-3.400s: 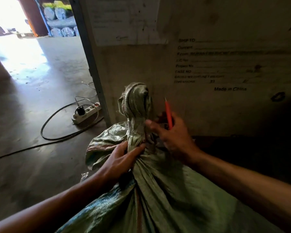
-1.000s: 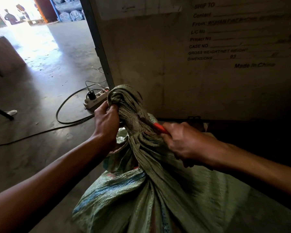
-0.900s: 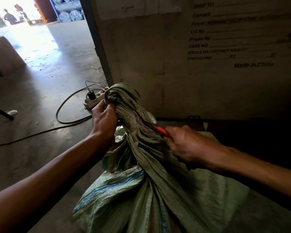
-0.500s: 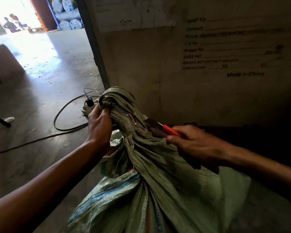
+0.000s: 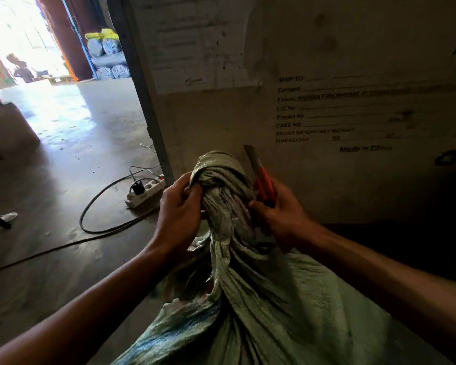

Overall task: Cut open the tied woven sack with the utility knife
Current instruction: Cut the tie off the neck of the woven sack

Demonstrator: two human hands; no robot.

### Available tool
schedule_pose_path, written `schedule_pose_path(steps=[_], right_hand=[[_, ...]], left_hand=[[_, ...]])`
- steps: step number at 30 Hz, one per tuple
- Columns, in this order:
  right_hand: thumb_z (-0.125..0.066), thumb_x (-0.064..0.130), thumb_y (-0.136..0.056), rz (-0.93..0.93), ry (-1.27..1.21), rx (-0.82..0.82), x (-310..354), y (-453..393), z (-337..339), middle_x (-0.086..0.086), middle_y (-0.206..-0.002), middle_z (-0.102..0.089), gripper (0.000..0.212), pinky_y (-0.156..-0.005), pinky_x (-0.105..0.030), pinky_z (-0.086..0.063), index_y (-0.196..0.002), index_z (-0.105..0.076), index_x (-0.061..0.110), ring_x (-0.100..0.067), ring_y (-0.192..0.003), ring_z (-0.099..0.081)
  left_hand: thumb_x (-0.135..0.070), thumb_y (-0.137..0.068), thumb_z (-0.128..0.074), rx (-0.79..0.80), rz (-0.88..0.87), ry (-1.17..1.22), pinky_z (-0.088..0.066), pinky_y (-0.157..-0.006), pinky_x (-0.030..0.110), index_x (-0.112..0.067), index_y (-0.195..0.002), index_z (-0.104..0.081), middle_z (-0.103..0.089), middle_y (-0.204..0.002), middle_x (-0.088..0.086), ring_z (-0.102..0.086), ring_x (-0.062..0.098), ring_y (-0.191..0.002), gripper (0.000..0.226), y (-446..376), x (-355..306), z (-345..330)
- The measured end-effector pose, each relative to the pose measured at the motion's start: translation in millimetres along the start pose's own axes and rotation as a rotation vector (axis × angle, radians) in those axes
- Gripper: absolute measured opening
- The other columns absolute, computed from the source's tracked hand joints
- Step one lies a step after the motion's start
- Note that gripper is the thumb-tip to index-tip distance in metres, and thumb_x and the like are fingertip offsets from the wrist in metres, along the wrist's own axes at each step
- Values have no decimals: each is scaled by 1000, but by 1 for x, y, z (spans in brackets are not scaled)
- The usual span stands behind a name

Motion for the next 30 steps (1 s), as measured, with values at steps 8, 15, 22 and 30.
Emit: schedule_pose_path(steps=[8, 15, 22, 30], right_hand=[[-54, 3, -88, -1, -78, -54, 3, -3, 3, -1, -66, -55, 25, -38, -19, -47, -83, -50, 27, -7, -43, -54], [-55, 3, -88, 14, -110, -35, 6, -3, 1, -3, -65, -55, 11, -36, -18, -45, -94, -55, 13, -12, -43, -52], [-55, -3, -86, 65, -65, 5, 10, -4, 2, -8, -68, -56, 15, -41, -22, -48, -96, -55, 7, -21, -55, -55], [-59, 4, -86, 7, 36, -44, 5, -7, 28, 0, -70, -58, 18, -41, -12, -45, -104, -59, 5, 3, -45, -55]], left_hand=[[-34, -87, -58, 82, 43, -37, -53, -60, 19, -19, -114, -64, -74, -85, -6, -69, 5, -77, 31, -7, -10, -1], [-60, -51, -79, 305, 147, -110, -54, -91, 34, -47, -135, -36, -67, -119, -7, -63, 10, -109, 96, 4, 17, -4], [-46, -50, -79, 248, -85, -444, -54, -84, 34, -35, -135, -38, -67, -103, -19, -65, 10, -102, 95, 4, 17, -1], [-13, -49, -74, 358, 52, -198, -54, -83, 32, -26, -144, -28, -67, -112, 11, -65, 13, -94, 107, -4, 10, -16]])
Point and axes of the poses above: each hand's wrist, its own y-axis away from the middle knuckle, its own z-axis out of the back of the hand, x = y × z, the point moved 6 cm from there along -y, towards the middle knuckle
